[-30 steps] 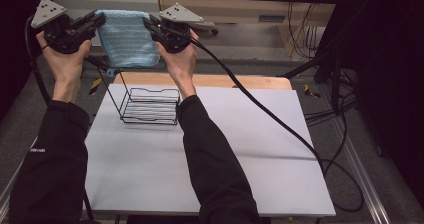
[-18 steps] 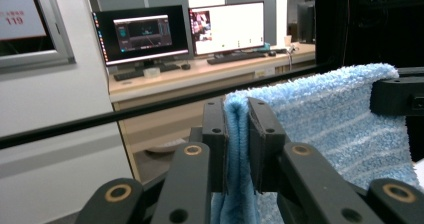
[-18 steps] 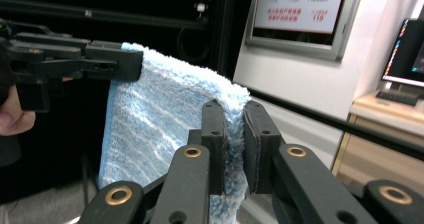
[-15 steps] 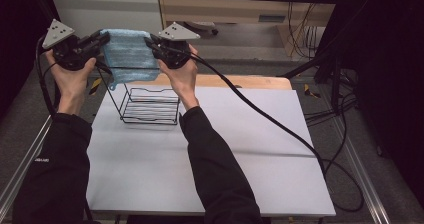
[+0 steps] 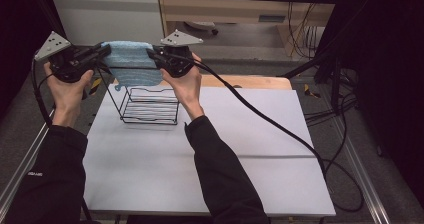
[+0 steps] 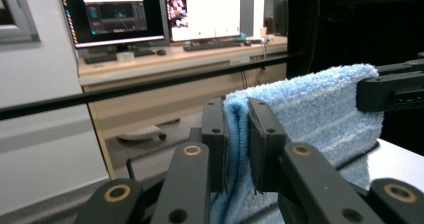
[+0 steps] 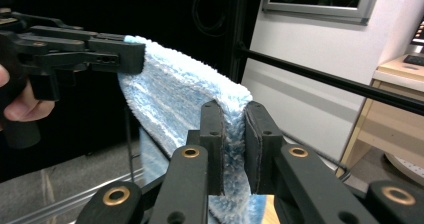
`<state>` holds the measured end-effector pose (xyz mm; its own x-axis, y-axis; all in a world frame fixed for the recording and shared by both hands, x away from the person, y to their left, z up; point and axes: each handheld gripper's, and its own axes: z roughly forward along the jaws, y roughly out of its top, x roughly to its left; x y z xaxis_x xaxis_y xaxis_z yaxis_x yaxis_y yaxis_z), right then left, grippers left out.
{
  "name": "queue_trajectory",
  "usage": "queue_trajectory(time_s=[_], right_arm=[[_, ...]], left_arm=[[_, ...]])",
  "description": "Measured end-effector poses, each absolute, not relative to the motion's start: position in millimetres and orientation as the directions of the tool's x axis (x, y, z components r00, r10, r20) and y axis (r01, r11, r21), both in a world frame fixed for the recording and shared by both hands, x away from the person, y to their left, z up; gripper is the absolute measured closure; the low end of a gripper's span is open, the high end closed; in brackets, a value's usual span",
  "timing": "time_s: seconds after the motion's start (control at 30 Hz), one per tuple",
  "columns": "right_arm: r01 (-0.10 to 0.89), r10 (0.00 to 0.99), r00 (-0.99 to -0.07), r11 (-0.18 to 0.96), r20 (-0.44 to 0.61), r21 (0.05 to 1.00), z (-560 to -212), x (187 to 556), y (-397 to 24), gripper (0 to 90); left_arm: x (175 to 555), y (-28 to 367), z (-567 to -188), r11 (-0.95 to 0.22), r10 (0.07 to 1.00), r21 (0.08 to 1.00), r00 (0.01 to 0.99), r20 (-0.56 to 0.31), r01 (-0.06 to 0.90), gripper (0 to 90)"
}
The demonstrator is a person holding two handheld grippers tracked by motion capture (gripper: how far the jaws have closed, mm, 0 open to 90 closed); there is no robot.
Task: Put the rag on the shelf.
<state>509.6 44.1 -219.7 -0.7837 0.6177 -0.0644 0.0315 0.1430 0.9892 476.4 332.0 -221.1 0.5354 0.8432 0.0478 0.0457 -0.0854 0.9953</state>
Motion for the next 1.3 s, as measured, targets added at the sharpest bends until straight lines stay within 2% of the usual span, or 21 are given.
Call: queue_trajectory(time_s=[0.3, 0.6, 0.83, 1.07, 1.2, 1.3], right_arm=[[0.073, 0.594, -0.803, 0.159, -0.037, 0.985, -220.8, 499.0, 42.7, 80.5], [0.122, 0.575, -0.818, 0.167, 0.004, 0.978, -222.1, 494.6, 44.7, 80.6], [0.127, 0.558, -0.83, 0.205, -0.009, 0.97, -225.4, 491.5, 46.7, 80.6], [0.121, 0.549, -0.836, 0.226, -0.023, 0.967, -226.8, 490.3, 47.0, 80.7], [0.114, 0.54, -0.841, 0.243, -0.037, 0.963, -228.6, 489.3, 47.9, 80.7], [0.109, 0.531, -0.846, 0.262, -0.048, 0.959, -229.6, 488.3, 48.2, 80.4]], left_arm=[[462.9, 333.8, -218.4, -0.09, 0.842, 0.987, 0.54, 0.005, 0.131, 78.5], [455.8, 335.5, -223.0, -0.116, 0.843, 0.975, 0.538, -0.004, 0.188, 77.9], [453.6, 336.2, -228.4, -0.144, 0.84, 0.963, 0.543, -0.002, 0.227, 76.9], [449.0, 338.8, -206.3, -0.154, 0.847, 0.961, 0.531, 0.009, 0.228, 70.6], [447.6, 342.2, -191.5, -0.107, 0.851, 0.97, 0.524, -0.024, 0.218, 71.6], [450.7, 338.6, -187.0, -0.121, 0.852, 0.966, 0.523, -0.017, 0.228, 73.8]])
